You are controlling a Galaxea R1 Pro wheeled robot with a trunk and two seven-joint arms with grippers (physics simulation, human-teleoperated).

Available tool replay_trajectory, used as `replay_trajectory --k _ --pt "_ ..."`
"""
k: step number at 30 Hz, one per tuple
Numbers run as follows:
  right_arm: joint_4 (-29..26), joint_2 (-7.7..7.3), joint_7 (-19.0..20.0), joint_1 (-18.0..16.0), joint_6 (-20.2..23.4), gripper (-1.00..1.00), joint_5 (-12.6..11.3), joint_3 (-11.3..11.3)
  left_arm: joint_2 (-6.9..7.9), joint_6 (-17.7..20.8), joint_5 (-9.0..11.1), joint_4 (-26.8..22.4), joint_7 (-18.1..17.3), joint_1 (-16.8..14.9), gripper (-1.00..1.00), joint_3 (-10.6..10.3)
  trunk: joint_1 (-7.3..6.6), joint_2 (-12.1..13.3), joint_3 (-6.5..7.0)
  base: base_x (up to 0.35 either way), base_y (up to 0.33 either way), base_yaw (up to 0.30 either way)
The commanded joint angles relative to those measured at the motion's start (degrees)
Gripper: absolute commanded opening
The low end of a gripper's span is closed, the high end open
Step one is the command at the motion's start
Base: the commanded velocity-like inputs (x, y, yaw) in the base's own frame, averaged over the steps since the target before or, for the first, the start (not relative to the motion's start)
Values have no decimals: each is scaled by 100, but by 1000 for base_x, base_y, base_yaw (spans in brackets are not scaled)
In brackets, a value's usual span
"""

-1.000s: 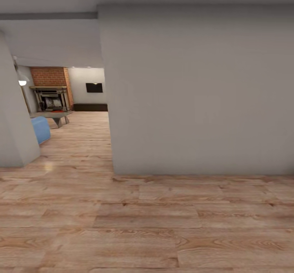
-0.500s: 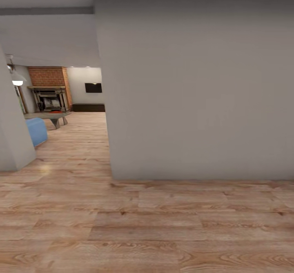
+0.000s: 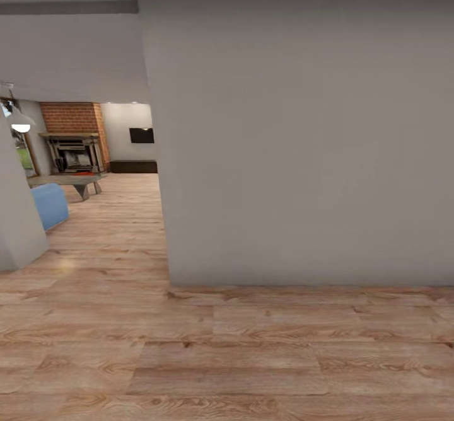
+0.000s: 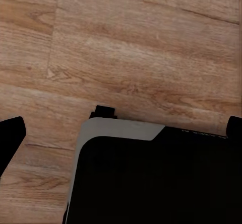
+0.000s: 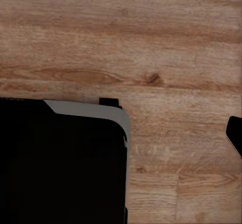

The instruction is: Move the two storage containers from the living room to the garage. In the garage, place one container on the floor and stack the other container on top of it (either order is fine).

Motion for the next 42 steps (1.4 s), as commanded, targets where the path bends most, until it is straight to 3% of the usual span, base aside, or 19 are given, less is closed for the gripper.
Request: replay_trajectory --k 1,11,42 --pt "18 4 -32 -10 -24 100 -9 46 0 -19 51 5 0 -5 100 -49 4 -6 -9 327 0 0" --pt "17 11 -47 -8 -19 100 -51 19 0 -37 51 3 -1 -5 100 -49 4 -6 -4 225 0 125" --pt "16 23 -49 -9 -26 100 -75 2 9 -42 51 1 0 -5 100 -49 4 -6 157 3 0 234"
